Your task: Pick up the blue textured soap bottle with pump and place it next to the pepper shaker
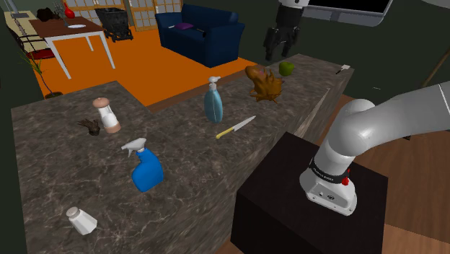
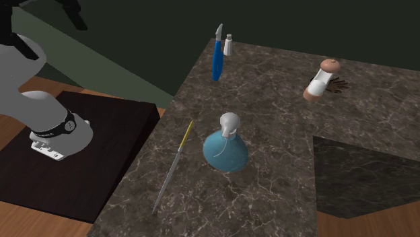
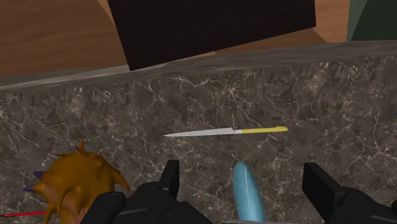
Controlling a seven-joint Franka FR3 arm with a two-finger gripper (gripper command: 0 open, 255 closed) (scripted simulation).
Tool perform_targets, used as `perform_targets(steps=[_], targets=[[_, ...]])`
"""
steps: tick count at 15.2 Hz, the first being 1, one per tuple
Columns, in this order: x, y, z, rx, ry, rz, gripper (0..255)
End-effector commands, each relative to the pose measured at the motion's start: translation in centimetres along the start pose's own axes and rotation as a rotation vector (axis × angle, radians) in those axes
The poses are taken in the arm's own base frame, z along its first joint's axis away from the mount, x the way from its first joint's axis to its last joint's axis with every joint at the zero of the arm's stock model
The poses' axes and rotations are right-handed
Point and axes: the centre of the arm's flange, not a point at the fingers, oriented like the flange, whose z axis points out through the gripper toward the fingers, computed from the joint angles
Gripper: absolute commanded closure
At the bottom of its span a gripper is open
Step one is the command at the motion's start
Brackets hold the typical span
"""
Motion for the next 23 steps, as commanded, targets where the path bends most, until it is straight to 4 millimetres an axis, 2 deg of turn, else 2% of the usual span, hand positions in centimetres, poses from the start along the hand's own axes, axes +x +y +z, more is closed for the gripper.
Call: perform_targets(steps=[1, 12, 23], targets=[[0.0, 0.0, 0.0, 0.000, 0.000, 0.000, 0], [7.1, -1.0, 11.5, 0.052, 0.116, -0.079, 0], [15.4, -3.1, 22.0, 0.104, 0.232, -0.157, 0]])
